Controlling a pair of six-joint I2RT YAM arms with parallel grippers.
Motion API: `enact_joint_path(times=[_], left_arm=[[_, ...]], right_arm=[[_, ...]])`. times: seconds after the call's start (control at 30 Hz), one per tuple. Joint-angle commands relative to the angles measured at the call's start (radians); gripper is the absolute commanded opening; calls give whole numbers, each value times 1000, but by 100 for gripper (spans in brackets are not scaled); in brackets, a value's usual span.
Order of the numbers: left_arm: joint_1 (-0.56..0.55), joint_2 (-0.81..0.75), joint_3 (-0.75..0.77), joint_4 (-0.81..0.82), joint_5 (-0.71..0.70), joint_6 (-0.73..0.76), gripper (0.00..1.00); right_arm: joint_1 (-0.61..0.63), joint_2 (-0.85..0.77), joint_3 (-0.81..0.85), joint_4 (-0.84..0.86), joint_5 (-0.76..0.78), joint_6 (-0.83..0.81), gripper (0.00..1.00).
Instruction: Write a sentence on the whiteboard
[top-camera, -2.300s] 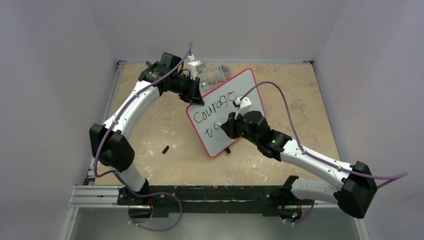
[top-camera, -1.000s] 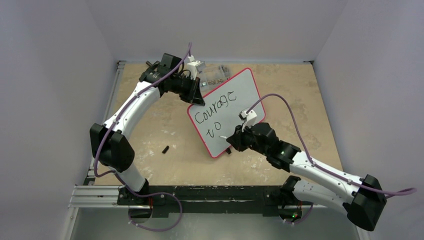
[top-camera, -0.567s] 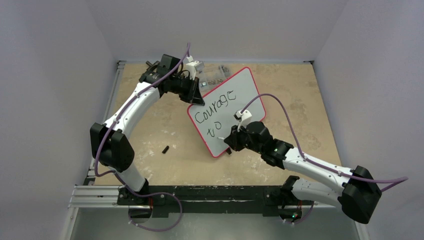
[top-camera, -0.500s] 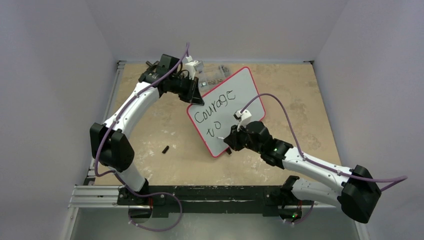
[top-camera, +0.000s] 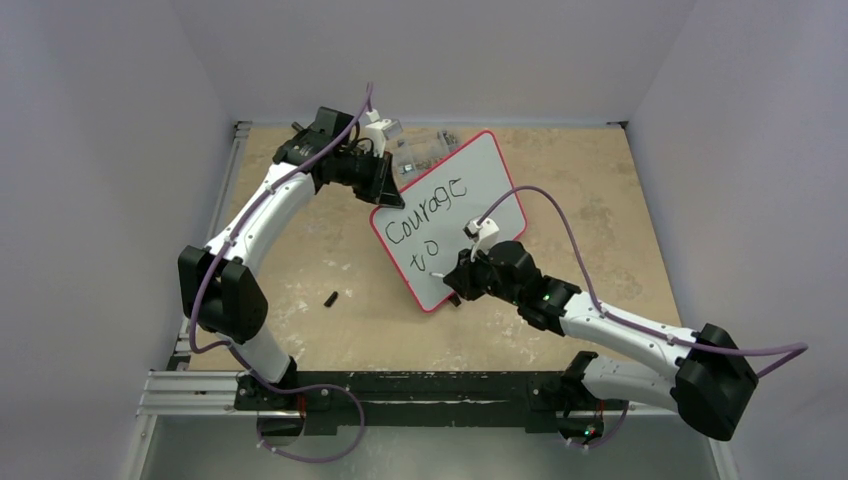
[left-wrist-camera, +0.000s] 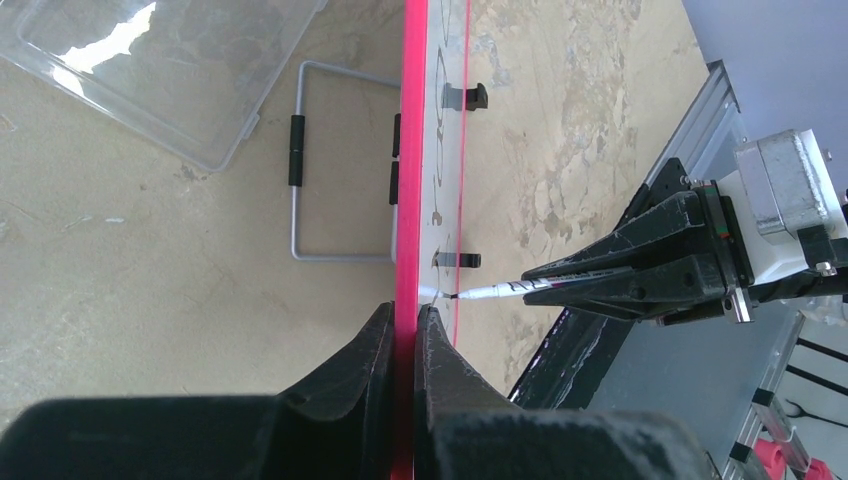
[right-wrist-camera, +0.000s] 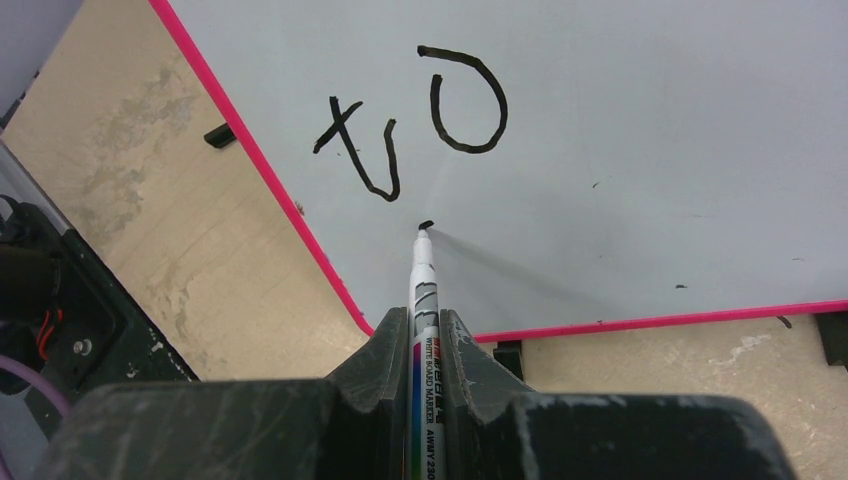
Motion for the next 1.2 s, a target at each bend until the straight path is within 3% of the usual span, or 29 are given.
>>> enact_joint_path(times=[0.0,0.5,0.8,1.17], left_arm=[[7,-35,-4,32,-64,6,0],[10,-39,-4,34,-59,4,0],[10,-39,-4,35,-53,3,0],[10,-42,-3,35,-50,0,0]], right_arm=[[0,10,-12,39,-3,-4,0],[0,-30,-40,-21,38,24,0],[0,-33,34,-81,126,4,0],[0,21,112,-67,95,-7,0]])
